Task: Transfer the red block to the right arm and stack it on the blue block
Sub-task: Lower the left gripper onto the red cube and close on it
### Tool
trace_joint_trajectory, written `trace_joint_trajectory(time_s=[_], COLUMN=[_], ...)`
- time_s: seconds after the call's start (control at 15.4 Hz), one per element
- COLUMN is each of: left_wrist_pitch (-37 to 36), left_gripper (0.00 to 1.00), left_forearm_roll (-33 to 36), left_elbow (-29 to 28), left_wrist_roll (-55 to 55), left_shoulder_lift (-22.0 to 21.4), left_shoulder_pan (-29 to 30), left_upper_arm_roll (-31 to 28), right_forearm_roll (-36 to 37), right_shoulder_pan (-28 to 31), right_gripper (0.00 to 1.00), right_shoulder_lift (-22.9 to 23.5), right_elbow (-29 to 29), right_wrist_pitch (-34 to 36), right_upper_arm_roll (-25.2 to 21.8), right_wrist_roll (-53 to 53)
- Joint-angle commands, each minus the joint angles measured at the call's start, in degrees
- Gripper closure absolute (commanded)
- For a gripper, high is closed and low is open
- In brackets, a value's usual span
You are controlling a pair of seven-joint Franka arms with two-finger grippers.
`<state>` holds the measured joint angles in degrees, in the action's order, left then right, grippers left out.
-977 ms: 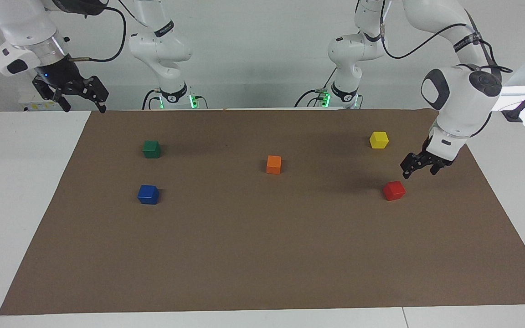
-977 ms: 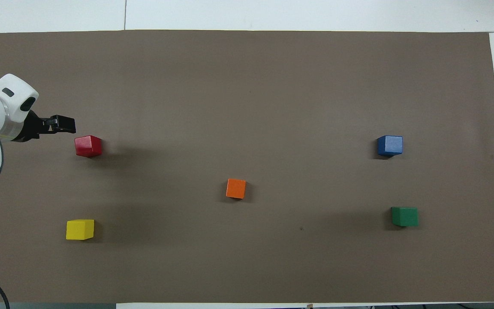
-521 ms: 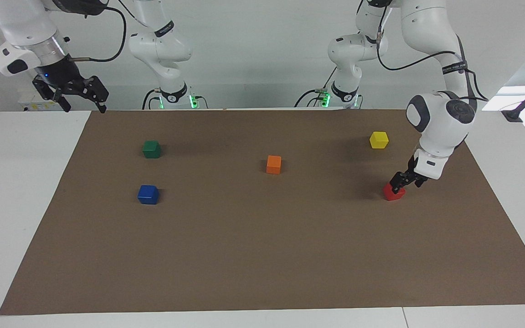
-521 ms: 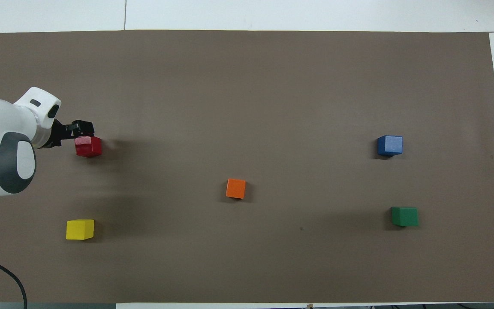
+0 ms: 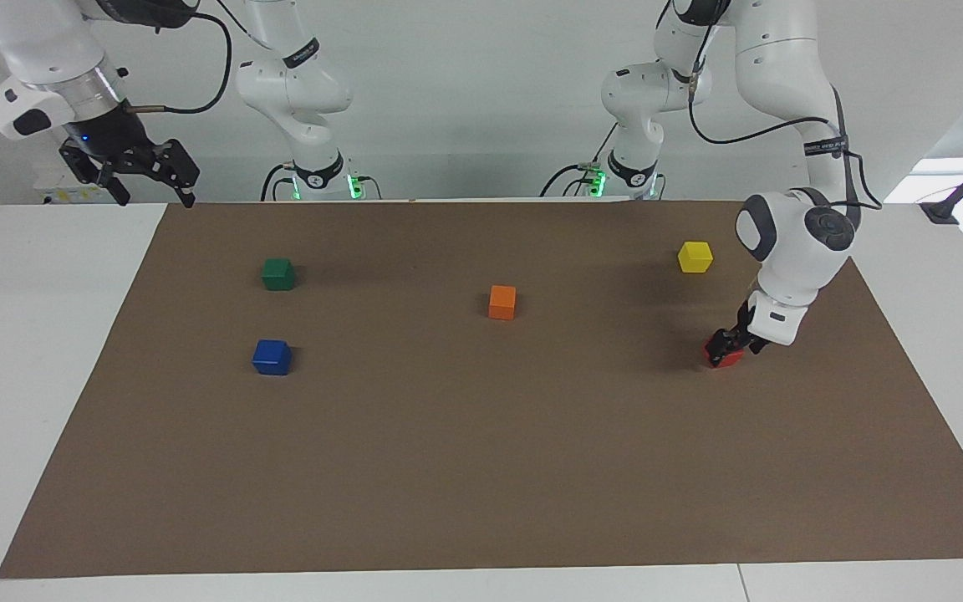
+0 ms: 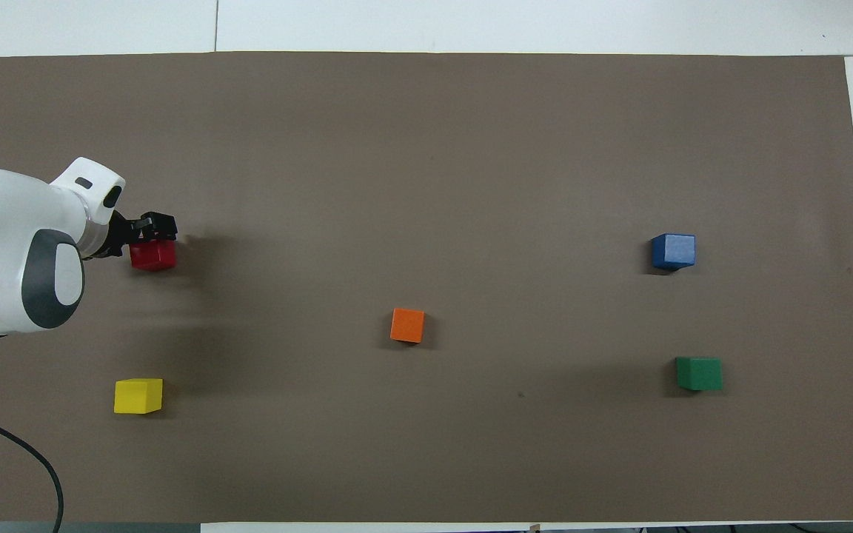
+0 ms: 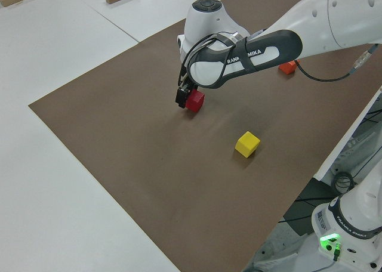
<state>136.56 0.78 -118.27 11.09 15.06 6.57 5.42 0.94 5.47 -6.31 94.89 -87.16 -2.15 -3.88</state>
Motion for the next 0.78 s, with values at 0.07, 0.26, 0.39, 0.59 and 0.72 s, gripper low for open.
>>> trace_joint_trajectory(time_s=[0.07,0.26,0.39,0.59,0.72], left_wrist_pitch=[1.08,0.47,-1.90,-10.83,-20.06], left_gripper=[0.00,0.54,1.00,1.00,1.00], left_forearm_roll=[0.18,0.18,0.18,-1.22,-2.71], left_elbow=[-1.44,-1.97,-1.44,3.20,9.43], left_wrist_roll=[0.25,0.42,1.04,4.36,9.71], left_shoulder_lift=[-0.55,-0.73,-0.91,-2.04,-2.40], left_shoulder_pan=[-1.03,-1.38,-1.38,-1.56,-2.34], left_upper_arm_roll=[-0.41,-0.41,-0.32,-0.15,0.64], right_forearm_roll=[-1.03,-4.18,-5.07,-10.86,-16.56], right_shoulder_pan=[0.51,0.42,0.25,-0.28,-0.37], right_gripper=[0.00,0.00,0.00,0.00,0.00], right_shoulder_lift=[-1.07,-2.65,-2.92,-2.48,-1.78], right_elbow=[1.26,7.04,10.91,16.11,18.31], right_wrist_pitch=[0.33,-3.35,-5.55,-11.78,-13.64], right_upper_arm_roll=[0.13,0.13,0.22,0.22,0.22], right_wrist_roll=[-0.16,-0.25,-0.34,-1.30,-3.05])
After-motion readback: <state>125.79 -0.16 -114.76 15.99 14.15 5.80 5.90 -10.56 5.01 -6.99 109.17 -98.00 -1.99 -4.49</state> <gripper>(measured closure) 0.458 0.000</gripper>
